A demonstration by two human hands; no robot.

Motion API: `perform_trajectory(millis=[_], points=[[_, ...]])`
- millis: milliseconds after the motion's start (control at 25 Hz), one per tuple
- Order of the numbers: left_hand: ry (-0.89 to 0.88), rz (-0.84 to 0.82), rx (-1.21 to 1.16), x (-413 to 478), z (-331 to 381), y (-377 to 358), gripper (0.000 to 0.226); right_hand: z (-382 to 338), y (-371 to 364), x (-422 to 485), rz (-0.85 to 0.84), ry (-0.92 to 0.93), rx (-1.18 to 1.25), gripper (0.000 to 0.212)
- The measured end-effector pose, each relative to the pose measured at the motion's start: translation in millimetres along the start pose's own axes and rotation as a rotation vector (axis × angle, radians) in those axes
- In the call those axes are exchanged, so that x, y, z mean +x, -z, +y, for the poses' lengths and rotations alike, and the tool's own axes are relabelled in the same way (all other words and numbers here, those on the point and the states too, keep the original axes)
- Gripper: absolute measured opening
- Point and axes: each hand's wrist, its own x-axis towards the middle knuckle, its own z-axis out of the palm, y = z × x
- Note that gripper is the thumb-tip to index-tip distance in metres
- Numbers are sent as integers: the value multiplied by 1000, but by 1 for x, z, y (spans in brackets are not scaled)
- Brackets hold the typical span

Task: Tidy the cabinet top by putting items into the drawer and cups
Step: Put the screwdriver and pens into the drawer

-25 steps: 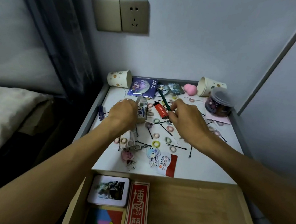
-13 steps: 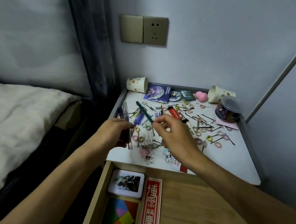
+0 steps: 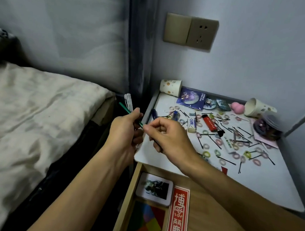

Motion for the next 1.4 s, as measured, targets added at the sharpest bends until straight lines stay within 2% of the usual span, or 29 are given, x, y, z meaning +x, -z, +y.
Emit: perform_trajectory(millis=[80, 200, 280, 360, 520, 640, 760, 920, 1000, 1120, 1240, 1400], points=[[-43, 44, -34, 2, 5, 4, 27, -2, 7, 15, 35, 21, -89, 28], [-112, 141, 19, 4, 10, 11, 30, 11, 32, 66, 127, -10, -484, 24], [-140, 180, 102, 6, 12, 16, 30, 26, 38, 100, 77, -125, -778, 20], [-154, 196, 165, 8, 12, 19, 30, 39, 31, 119, 22, -207, -980, 29], [-185, 195, 202, 16, 13, 19, 26, 47, 10, 129, 17, -219, -1118, 23], [-189, 181, 195, 19, 12, 16, 27, 42, 8, 133, 37, -258, -1091, 21], [-178, 160, 170, 18, 11, 13, 29, 23, 21, 125, 69, -271, -968, 30], [-158, 57, 183, 7, 3, -4, 29, -16, 45, 57, 43, -206, -386, 24], [-147, -77, 196, -4, -11, -17, 25, -24, 48, 2, 12, -195, -238, 21], [-127, -289, 291, -26, -41, -38, 24, -8, 53, -63, 49, -224, -140, 21], [-86, -370, 414, -46, -73, -50, 28, 17, 69, -98, 130, -234, -77, 18], [49, -438, 400, -62, -98, -63, 21, 42, 83, -121, 168, -229, -77, 11]])
